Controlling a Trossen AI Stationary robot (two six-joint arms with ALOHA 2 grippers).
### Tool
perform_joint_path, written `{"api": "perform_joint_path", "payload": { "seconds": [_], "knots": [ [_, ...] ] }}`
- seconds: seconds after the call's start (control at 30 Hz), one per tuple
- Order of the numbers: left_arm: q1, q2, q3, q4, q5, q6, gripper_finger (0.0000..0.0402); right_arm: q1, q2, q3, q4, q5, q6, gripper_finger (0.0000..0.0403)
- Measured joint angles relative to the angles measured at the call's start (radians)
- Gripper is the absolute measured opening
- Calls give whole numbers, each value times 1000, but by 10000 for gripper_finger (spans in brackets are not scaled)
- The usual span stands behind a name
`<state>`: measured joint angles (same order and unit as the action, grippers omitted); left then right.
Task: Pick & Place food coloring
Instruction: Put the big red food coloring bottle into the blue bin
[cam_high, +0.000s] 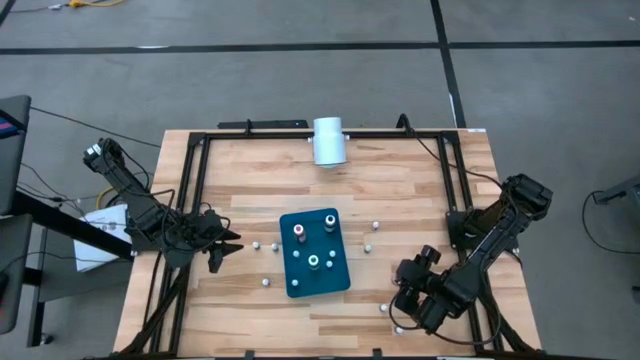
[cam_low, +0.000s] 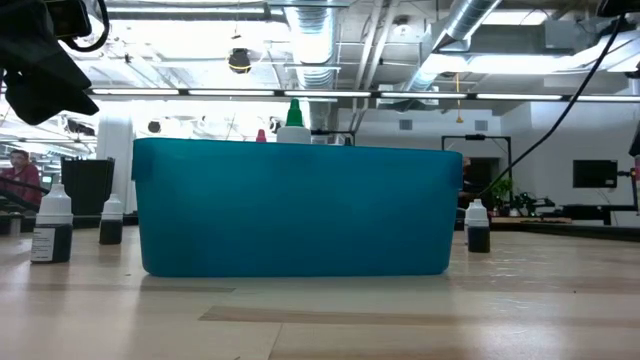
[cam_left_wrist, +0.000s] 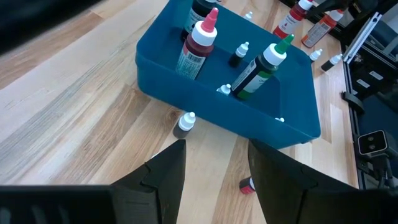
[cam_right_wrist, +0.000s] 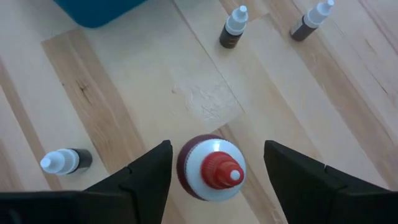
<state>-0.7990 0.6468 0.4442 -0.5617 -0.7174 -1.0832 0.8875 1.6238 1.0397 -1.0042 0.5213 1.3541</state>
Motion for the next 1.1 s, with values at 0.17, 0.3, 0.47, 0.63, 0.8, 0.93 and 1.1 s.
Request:
{"api": "perform_joint_path", "payload": {
  "seconds": [0.17, 0.3, 0.47, 0.63, 0.8, 0.93, 1.1],
  "knots": [
    [0, 0, 0, 0, 0, 2, 165, 0, 0, 0, 7, 0, 0, 220],
    [0, 0, 0, 0, 0, 2, 165, 0, 0, 0, 7, 0, 0, 199],
    [0, 0, 0, 0, 0, 2, 165, 0, 0, 0, 8, -2, 0, 171],
    [0, 0, 0, 0, 0, 2, 165, 0, 0, 1, 8, -16, 0, 147],
    [0, 0, 0, 0, 0, 2, 165, 0, -1, 3, 11, -15, 0, 124],
    [0, 0, 0, 0, 0, 2, 165, 0, -1, 3, 13, -16, 0, 117],
    [0, 0, 0, 0, 0, 2, 165, 0, -1, 3, 14, -18, 1, 124]
  ]
}}
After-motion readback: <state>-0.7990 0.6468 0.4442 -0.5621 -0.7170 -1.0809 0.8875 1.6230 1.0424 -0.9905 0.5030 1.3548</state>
